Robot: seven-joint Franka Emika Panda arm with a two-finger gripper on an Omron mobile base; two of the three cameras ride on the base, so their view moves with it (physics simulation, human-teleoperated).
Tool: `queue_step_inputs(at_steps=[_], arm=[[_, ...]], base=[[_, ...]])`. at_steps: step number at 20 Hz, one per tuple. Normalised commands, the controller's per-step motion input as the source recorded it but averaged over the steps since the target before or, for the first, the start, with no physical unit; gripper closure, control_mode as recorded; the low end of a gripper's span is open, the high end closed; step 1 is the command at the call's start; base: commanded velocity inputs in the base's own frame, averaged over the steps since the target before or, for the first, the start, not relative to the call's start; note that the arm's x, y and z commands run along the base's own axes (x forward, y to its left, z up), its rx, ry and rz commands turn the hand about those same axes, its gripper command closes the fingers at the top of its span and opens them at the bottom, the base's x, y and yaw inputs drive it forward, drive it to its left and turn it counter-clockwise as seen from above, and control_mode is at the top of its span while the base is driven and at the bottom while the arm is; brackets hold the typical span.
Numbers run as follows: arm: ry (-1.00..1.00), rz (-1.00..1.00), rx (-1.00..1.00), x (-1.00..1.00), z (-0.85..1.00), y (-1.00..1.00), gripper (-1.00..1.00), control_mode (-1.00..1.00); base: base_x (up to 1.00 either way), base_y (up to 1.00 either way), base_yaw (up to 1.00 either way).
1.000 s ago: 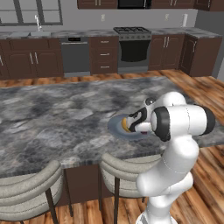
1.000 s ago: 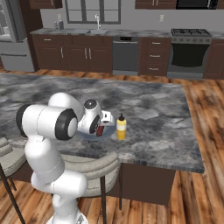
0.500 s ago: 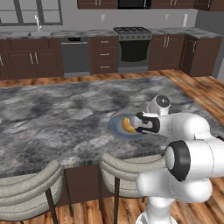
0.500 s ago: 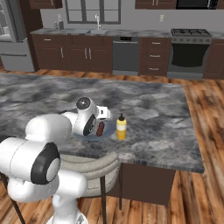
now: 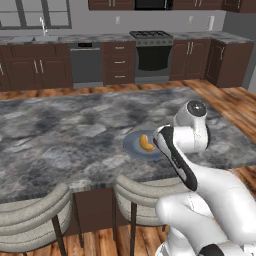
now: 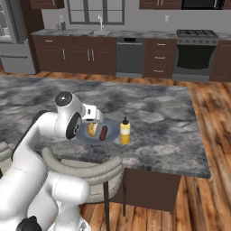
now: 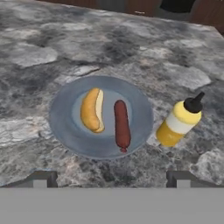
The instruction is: Move the hot dog bun to the plate on the dining table and place the condiment next to that plate. Then navigate to the fridge and take the sausage and place it on the plate as well.
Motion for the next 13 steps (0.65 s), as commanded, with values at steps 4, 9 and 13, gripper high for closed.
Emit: queue_step_inputs(at_steps=[4, 9, 13], arm=[[0.21, -0.05, 0.03, -1.0, 0.71, 0.36, -1.0, -1.0], [0.05, -0.09, 0.0, -1.0, 0.17, 0.35, -1.0, -1.0], [-0.02, -0.1, -0.01, -1.0, 0.0, 0.31, -1.0, -1.0]], base=[[0.0, 0.0, 0.0], [0.0, 0.0, 0.0], [0.0, 0.0, 0.0]])
